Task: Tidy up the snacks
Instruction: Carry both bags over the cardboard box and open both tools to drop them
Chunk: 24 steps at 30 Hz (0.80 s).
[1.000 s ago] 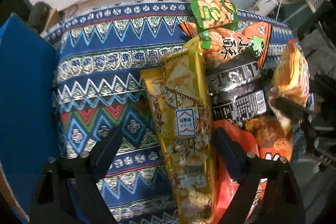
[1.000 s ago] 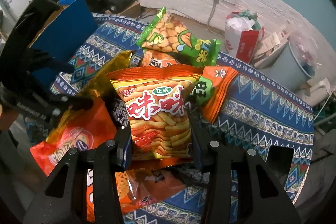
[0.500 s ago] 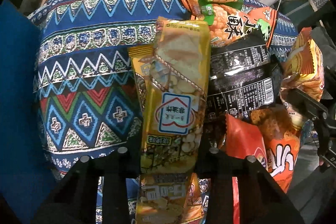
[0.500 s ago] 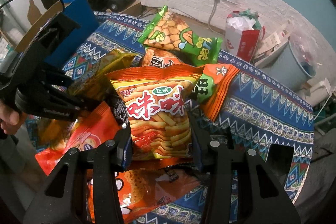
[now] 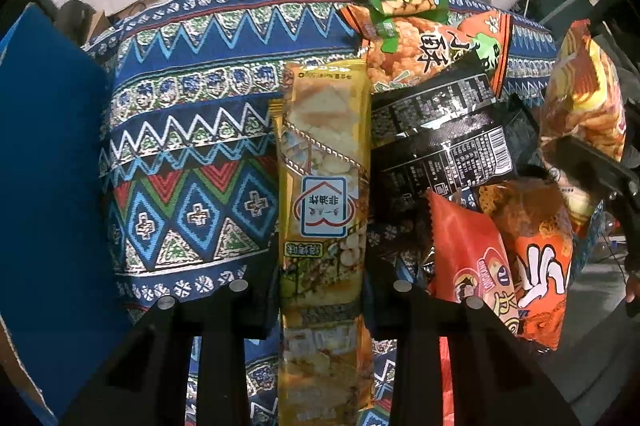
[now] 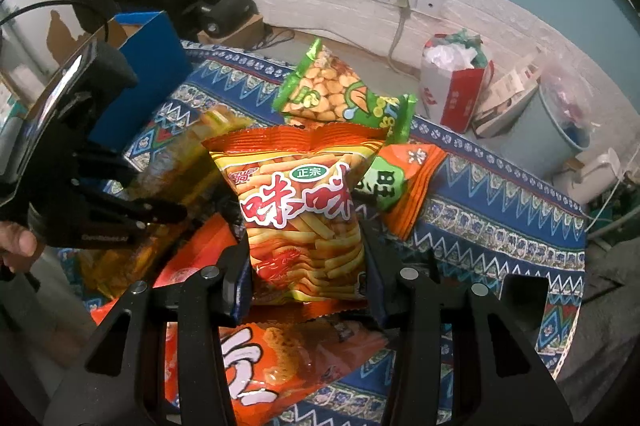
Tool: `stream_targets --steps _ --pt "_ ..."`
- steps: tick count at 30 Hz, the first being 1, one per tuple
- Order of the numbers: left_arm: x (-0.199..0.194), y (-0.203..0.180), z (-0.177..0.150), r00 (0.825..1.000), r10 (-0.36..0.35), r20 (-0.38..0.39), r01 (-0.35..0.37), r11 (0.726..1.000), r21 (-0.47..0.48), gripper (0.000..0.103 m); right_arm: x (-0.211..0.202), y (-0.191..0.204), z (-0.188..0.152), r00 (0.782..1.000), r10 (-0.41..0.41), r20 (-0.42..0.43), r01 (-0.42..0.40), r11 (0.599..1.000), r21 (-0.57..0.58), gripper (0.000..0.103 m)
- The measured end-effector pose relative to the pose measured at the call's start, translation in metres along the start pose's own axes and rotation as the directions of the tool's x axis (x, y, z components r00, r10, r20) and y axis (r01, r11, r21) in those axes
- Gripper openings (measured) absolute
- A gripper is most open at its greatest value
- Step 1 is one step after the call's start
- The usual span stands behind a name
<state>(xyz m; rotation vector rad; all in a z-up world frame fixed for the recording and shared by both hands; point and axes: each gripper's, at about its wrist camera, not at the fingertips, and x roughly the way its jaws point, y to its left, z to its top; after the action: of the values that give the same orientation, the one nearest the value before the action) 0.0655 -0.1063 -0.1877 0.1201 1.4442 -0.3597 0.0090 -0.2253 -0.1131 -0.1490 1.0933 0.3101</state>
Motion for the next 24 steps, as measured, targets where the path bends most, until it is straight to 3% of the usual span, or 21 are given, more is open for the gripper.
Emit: stream_targets --steps 4,14,24 --pt "-0.016 0.020 -0.020 1.000 -0.015 0.017 0.015 1.000 0.006 0.031 0.000 0.006 -0.001 1.000 0.001 -0.003 -0.001 1.000 -0.016 0.045" --pt "-0.062 0.027 -0.037 0.996 -0.009 0.094 0.004 0.999 0.051 0.030 -0.006 0.012 0.004 1.000 -0.025 0.008 0.025 1.000 -0.019 0.045" --pt "-0.115 0.036 -0.043 0.976 0.068 0.209 -0.087 0.993 0.081 0.030 -0.026 0.036 0.025 0.998 -0.026 0.056 0.027 0.999 -0.027 0.044"
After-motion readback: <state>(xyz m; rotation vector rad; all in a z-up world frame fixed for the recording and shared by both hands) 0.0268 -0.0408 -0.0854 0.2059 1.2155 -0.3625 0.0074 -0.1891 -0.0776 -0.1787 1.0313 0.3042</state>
